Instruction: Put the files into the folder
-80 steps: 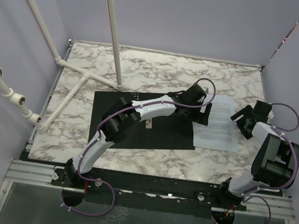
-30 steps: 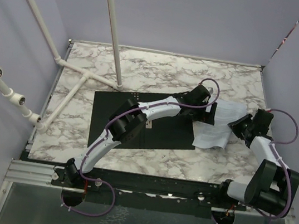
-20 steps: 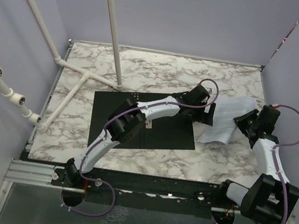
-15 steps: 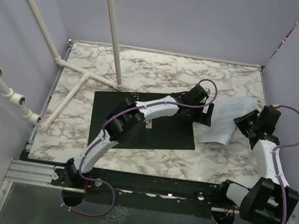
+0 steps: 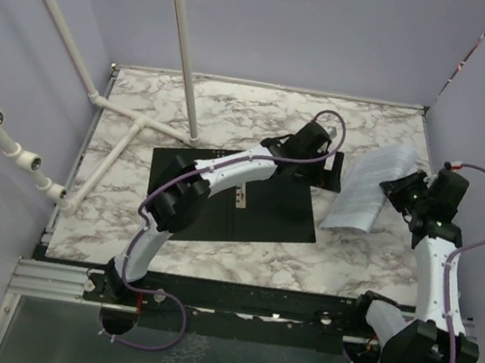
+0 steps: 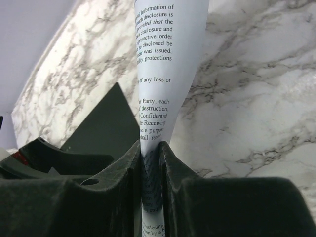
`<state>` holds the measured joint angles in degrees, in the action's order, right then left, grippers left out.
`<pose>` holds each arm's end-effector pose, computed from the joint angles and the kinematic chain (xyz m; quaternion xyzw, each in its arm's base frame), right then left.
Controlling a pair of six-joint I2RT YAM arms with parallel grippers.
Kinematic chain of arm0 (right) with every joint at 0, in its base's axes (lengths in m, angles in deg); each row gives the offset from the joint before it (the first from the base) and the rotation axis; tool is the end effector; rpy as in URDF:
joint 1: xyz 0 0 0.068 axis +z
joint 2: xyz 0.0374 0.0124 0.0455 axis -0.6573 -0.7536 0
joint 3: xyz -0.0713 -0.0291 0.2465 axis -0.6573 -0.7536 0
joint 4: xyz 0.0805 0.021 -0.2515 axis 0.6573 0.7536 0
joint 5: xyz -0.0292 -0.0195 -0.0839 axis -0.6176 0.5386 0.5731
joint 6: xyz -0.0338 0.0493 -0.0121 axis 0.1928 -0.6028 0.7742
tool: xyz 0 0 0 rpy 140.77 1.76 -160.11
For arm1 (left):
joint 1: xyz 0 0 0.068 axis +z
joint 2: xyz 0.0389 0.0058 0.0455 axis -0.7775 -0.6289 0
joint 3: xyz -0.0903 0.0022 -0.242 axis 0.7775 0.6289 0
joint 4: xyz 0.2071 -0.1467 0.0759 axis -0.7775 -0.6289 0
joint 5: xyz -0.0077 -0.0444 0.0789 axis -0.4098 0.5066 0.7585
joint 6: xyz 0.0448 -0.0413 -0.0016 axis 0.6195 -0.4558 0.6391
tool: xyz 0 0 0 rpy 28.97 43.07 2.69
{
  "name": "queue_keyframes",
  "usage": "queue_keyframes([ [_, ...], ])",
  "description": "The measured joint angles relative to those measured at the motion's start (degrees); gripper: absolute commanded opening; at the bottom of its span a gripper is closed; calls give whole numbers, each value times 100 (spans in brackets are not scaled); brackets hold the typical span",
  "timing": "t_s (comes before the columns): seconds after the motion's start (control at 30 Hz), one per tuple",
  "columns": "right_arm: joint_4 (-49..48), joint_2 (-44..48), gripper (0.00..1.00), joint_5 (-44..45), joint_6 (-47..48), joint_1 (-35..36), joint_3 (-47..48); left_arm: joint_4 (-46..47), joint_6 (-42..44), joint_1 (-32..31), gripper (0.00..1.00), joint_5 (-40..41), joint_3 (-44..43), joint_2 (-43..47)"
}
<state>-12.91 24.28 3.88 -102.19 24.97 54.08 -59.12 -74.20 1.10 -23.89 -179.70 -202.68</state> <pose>0.2350 -0.0555 0.2537 0.3171 0.8168 0.1901 0.4429 0.3209 -0.3972 0.2104 0.1447 0.8955 -0.3546 0.2267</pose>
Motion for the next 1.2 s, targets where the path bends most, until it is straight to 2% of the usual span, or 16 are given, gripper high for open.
queue_keyframes([
  [0.37,111,417,23,-907,-153,0,671,369,-262,197,99,-326,826,1014],
  [0.7,111,673,23,-1676,-358,2,739,1049,-734,208,99,-745,1954,1805],
  [1.2,76,750,24,-2535,-378,2,752,1515,-863,623,99,-772,3073,2837],
])
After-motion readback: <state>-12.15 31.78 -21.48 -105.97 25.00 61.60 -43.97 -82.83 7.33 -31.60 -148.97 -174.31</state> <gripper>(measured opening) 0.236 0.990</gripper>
